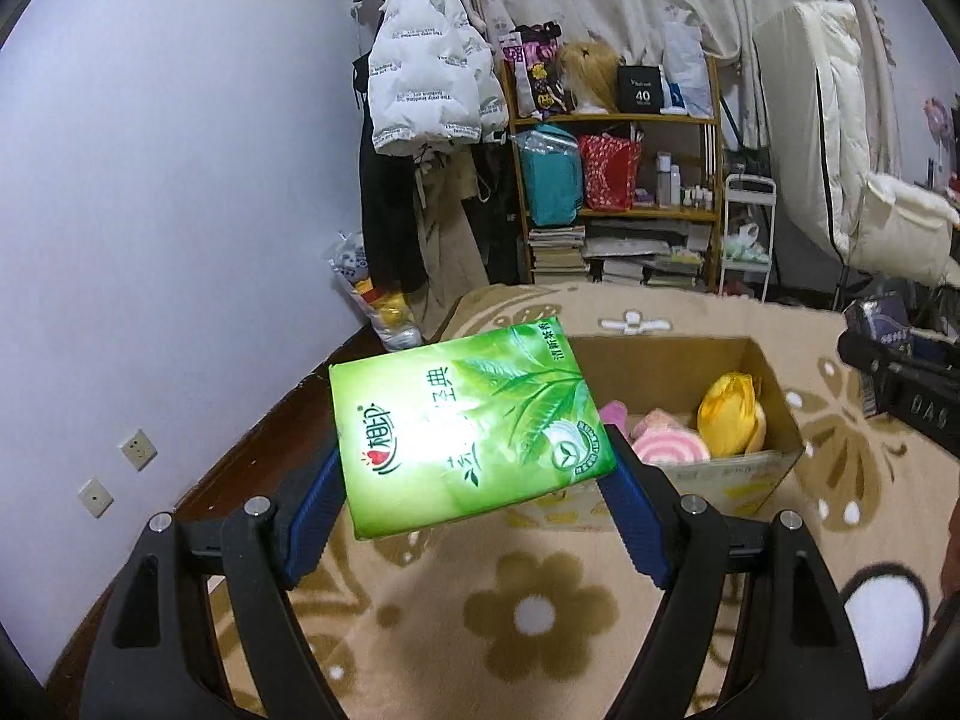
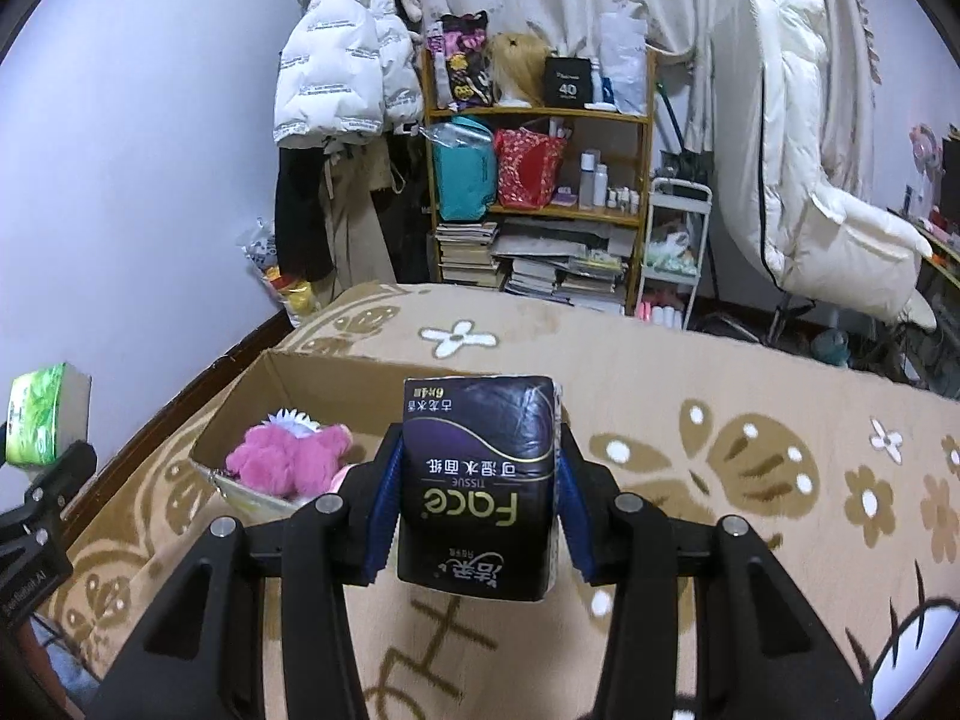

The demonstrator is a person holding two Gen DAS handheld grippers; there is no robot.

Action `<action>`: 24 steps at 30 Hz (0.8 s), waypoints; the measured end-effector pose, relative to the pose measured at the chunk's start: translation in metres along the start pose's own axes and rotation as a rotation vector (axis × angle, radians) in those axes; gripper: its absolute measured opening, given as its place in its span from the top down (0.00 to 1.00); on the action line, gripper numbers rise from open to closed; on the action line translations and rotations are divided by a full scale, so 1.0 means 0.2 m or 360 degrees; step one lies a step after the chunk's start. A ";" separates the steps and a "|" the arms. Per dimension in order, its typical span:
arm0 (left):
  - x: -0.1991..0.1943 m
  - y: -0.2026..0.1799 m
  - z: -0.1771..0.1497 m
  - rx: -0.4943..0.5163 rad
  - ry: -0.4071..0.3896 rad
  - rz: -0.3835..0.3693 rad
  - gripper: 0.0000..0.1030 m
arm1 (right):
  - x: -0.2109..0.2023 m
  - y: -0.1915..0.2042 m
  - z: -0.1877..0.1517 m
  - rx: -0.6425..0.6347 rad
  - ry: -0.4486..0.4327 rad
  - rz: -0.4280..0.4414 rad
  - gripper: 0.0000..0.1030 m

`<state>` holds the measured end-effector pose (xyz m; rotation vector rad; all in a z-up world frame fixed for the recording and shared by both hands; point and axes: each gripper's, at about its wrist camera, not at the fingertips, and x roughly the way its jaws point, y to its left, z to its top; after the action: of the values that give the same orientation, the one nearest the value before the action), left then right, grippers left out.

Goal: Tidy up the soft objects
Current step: 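Lift the green packet and black box with both grippers and carry them over the box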

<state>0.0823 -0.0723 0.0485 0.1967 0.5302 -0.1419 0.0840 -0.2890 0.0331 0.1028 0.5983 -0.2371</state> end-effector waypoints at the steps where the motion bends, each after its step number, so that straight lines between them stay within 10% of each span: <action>1: 0.01 0.00 0.01 0.0005 -0.0009 0.0000 0.23 | 0.01 0.01 0.02 -0.0015 -0.0008 -0.0007 0.53; 24: 0.48 -0.12 0.18 0.0132 -0.0002 -0.0125 0.23 | 0.37 0.12 0.08 -0.0185 -0.0031 -0.0001 0.53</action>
<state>0.1775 -0.1105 0.0251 0.2563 0.5313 -0.2409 0.1576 -0.2823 0.0045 -0.0118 0.5916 -0.2032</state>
